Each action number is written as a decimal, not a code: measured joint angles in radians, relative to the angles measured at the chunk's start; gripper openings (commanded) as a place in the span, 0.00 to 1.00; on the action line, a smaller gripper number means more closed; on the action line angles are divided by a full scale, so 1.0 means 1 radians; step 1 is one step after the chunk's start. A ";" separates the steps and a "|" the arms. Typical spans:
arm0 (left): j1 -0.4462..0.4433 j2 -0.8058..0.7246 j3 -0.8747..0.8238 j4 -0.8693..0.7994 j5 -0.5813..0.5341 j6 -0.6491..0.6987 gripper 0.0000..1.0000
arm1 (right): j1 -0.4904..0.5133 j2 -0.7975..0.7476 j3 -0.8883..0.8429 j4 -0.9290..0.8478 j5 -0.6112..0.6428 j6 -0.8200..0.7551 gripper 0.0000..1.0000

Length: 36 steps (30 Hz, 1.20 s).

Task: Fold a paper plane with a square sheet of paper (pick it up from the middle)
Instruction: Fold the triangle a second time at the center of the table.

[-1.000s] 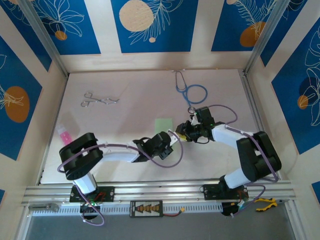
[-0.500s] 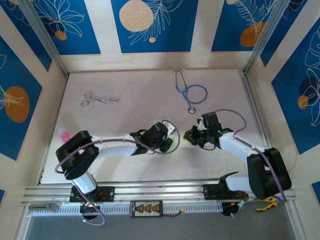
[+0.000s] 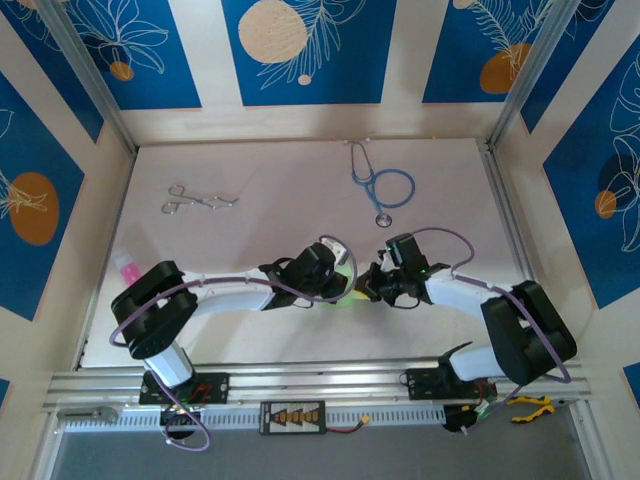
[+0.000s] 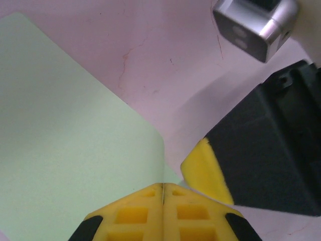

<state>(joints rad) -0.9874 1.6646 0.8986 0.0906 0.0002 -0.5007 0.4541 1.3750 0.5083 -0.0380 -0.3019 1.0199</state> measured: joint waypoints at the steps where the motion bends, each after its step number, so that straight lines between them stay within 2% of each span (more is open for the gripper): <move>1: 0.000 0.000 0.000 0.000 0.000 0.000 0.00 | 0.008 0.010 0.000 0.005 0.000 0.006 0.02; 11: 0.000 0.000 0.000 0.002 0.000 -0.012 0.00 | 0.036 0.086 0.000 0.053 0.016 0.030 0.02; 17: 0.004 0.000 0.000 0.003 0.002 -0.018 0.00 | 0.044 0.114 0.023 0.006 0.056 0.010 0.00; 29: 0.116 0.011 -0.072 0.077 0.083 -0.050 0.00 | 0.055 0.123 0.081 -0.098 0.106 -0.042 0.00; 36: 0.137 0.031 -0.077 0.092 0.100 -0.046 0.00 | 0.060 0.128 0.093 -0.117 0.116 -0.051 0.00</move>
<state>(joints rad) -0.8501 1.6951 0.8215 0.1829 0.1001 -0.5468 0.5144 1.5028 0.6018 -0.1555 -0.1860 0.9691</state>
